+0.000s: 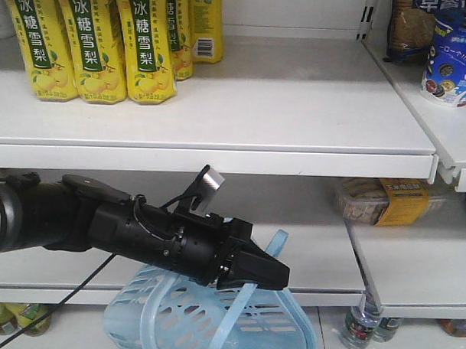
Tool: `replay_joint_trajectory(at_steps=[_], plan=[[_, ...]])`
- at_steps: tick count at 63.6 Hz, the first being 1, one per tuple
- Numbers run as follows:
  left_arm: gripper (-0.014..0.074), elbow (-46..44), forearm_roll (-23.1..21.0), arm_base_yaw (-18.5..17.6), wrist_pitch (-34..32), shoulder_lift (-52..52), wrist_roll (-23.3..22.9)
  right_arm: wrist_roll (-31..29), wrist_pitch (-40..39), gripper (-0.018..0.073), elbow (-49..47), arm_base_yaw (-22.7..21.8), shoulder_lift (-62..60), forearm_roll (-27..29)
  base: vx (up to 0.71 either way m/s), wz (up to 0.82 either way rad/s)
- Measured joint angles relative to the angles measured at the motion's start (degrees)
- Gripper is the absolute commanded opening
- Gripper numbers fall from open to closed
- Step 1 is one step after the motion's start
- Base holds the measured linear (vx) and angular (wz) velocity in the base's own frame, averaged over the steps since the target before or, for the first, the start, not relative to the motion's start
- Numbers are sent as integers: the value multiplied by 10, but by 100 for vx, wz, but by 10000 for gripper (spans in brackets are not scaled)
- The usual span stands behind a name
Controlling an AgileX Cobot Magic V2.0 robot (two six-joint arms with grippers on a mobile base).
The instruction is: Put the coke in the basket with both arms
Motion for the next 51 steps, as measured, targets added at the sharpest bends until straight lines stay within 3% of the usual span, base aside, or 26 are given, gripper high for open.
replay_joint_trajectory(at_steps=[18,51], plan=[[-6,0,-1,0,-1,0,0,1,-102,347,16,0,-90,71,0,0],[-6,0,-1,0,-1,0,0,-26,-149,291,238,0,-241,92,0,0]])
